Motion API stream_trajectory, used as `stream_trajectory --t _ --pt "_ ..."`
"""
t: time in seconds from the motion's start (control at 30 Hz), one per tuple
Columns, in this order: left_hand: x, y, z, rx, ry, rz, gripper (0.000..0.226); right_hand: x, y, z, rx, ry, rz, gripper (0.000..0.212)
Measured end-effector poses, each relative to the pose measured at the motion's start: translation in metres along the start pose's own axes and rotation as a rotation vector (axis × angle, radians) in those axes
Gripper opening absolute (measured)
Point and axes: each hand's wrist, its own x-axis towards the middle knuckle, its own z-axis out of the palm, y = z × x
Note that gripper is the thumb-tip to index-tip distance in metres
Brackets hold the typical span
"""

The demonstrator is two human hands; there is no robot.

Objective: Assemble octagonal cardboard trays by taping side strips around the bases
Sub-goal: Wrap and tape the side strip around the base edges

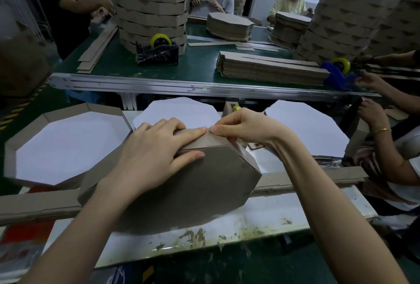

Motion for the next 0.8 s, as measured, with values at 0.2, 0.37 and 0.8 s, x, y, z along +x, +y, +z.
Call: stream_trajectory --t 0.2,0.37,0.8 --pt "0.0 0.002 -0.003 -0.024 -0.006 0.0 0.064 0.001 0.026 0.005 0.34 -0.164 -0.005 0.035" --pt "0.0 0.003 -0.006 -0.037 -0.014 0.007 0.057 0.013 0.042 0.011 0.593 -0.299 -0.055 0.022" --pt "0.013 -0.009 -0.006 -0.095 -0.033 -0.003 0.054 0.061 0.112 -0.005 0.764 -0.249 0.094 0.019"
